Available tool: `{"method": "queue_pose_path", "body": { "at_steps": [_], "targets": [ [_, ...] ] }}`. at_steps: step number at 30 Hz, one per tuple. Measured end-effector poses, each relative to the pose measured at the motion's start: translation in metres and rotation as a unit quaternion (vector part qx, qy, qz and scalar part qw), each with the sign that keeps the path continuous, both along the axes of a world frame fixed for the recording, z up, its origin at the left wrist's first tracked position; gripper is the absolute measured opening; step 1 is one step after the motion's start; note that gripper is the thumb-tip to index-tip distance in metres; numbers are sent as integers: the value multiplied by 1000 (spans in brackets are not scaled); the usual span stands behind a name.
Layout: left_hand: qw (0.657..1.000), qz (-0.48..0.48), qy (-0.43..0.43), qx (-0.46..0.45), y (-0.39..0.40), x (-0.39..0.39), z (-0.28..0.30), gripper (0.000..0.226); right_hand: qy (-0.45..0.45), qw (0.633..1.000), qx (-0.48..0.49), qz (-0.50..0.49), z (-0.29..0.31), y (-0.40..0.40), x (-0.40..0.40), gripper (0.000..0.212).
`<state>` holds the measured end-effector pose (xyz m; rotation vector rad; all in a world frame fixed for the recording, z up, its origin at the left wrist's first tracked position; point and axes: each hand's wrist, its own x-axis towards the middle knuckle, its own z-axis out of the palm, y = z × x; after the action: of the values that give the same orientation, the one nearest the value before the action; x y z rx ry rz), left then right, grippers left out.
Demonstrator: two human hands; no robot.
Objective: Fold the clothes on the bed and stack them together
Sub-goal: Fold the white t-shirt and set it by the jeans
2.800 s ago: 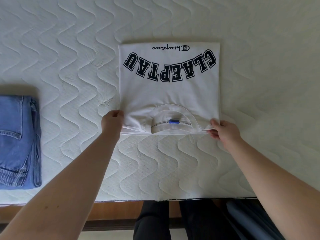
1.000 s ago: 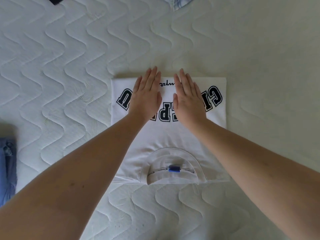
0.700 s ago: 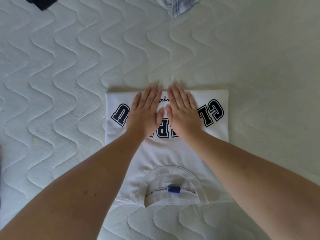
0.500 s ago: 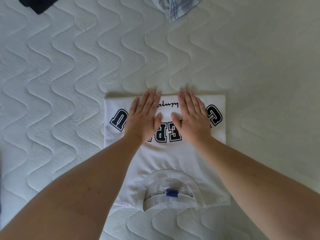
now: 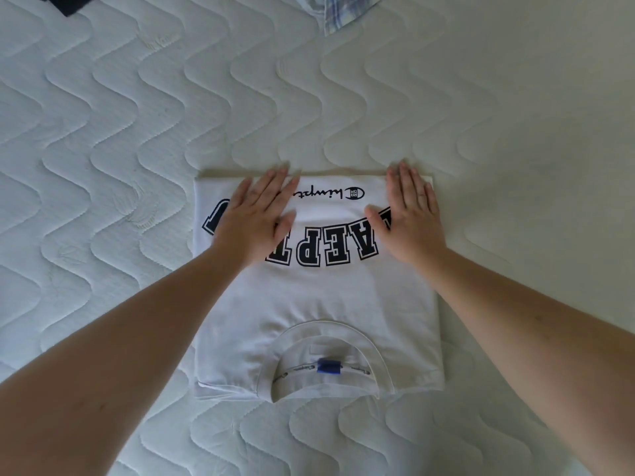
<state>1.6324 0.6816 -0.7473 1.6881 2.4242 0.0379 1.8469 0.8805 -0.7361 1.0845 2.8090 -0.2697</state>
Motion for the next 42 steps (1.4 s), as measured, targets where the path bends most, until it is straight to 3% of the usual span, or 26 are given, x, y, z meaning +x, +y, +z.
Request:
{"method": "queue_pose_path", "body": {
  "at_steps": [8,16,20,23,25,26,29,33,35,37,42],
  "targets": [
    [982,184,-38,-31,-71,-31,11,67,-7,995,-61,-82,3,-18,38,78],
    [941,285,-179,33,-150,68,21,70,64,963,-173,-198,38,-97,117,78],
    [907,333,-243,81,-187,113,37,72,109,939,-178,-275,47,-124,144,56],
    [841,464,-258,110,-200,133,48,66,88,903,-253,-337,52,-130,152,43],
    [769,563,-282,111,-204,142,51,49,31,906,-265,-330,54,-130,158,43],
    [750,585,-294,90,-207,145,51,42,7,909,-267,-320,54,-131,161,44],
    [742,580,-335,27,-219,145,50,39,-28,912,-281,-297,56,-134,170,43],
    [671,583,-445,111,-228,135,53,27,-28,903,-305,-301,59,-148,184,25],
    [678,577,-436,133,-230,129,60,26,-17,890,-329,-315,60,-163,188,29],
    [707,572,-399,119,-233,120,66,27,-12,874,-352,-335,60,-184,191,32],
    [744,560,-346,111,-242,79,89,24,19,801,-452,-392,66,-258,190,19]
  ]
}}
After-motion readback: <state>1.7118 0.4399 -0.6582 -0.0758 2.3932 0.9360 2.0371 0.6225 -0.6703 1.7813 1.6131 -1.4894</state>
